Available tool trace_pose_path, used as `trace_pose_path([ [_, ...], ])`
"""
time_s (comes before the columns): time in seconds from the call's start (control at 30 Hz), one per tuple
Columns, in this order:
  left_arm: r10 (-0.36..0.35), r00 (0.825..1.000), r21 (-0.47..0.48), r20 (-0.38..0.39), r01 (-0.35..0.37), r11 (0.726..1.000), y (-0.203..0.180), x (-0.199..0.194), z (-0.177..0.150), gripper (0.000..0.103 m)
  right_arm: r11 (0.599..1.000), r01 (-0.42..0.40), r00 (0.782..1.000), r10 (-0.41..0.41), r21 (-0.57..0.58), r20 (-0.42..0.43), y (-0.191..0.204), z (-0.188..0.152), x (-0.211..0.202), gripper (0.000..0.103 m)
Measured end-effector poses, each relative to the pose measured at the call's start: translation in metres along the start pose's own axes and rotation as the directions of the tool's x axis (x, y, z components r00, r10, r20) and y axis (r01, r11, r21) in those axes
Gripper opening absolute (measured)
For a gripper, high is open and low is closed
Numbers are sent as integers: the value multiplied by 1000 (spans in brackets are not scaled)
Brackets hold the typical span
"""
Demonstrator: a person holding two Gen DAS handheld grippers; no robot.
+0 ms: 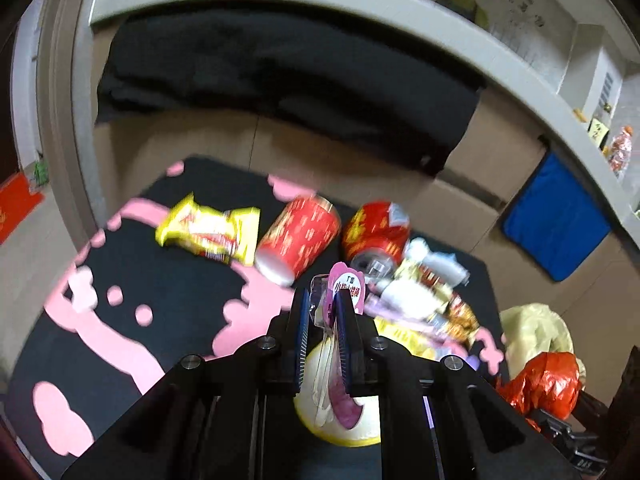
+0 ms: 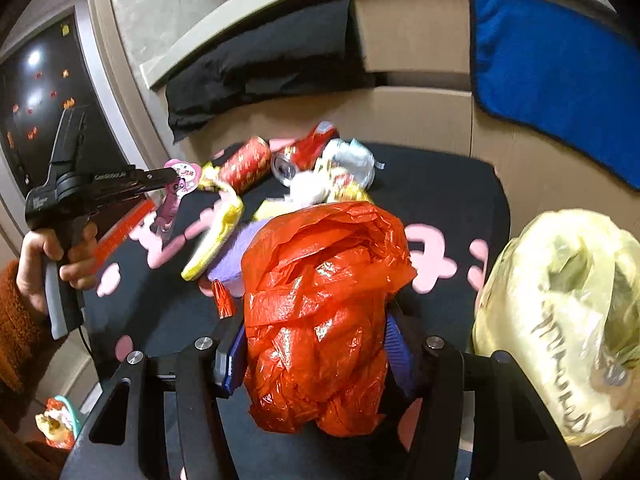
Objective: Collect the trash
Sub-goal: 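Carry both items over the yellow bag and open both grippers to drop them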
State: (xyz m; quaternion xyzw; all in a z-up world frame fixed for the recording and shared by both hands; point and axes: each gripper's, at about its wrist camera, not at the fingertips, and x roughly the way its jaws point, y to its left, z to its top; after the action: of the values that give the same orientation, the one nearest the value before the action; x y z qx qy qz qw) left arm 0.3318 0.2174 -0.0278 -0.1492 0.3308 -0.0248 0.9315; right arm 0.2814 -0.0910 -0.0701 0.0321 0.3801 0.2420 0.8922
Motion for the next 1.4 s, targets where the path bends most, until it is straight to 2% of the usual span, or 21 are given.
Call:
trace_pose_path([
  [0.13,-63,998,10,29,63,998,-25,-20,20,14,1000,20,998,-20,-6,59,-7,17,-21,54],
  [0.27,-152,987,56,50,149,987,-73,-33,31,14,997,71,990,-71,6,123,-22,31,-47,54],
  [0.4,-277,960,110,36,271,956,-138,-36,35,14,990,138,972,-143,41,186,-51,38,-84,54],
  [0.5,-374,928,141,-4,370,918,-195,-29,33,14,979,194,954,-205,69,220,-77,39,-112,54],
  [0.67,-452,886,169,-103,463,870,-270,2,12,14,952,269,922,-298,146,246,-132,35,-151,54],
  [0.8,-465,862,157,-202,497,853,-311,43,-16,14,934,290,914,-335,208,229,-168,25,-161,54],
  [0.93,-444,838,117,-316,499,859,-332,92,-45,14,921,293,919,-346,257,190,-198,15,-153,54],
  [1.07,-433,818,96,-378,500,861,-346,118,-61,14,912,289,929,-341,291,146,-221,8,-134,54],
  [1.2,-437,778,68,-451,518,852,-355,141,-75,14,906,288,933,-338,310,124,-233,4,-122,54],
  [1.27,-451,757,27,-474,524,851,-349,151,-78,24,904,290,934,-338,314,112,-238,4,-116,54],
  [1.3,-452,752,16,-480,523,852,-347,155,-79,28,903,293,934,-340,315,107,-239,4,-113,54],
  [1.33,-445,756,18,-479,515,857,-345,156,-80,33,901,296,934,-342,317,101,-242,2,-111,54],
  [1.4,-429,774,44,-466,504,863,-342,154,-77,34,898,298,935,-342,325,88,-245,4,-102,54],
])
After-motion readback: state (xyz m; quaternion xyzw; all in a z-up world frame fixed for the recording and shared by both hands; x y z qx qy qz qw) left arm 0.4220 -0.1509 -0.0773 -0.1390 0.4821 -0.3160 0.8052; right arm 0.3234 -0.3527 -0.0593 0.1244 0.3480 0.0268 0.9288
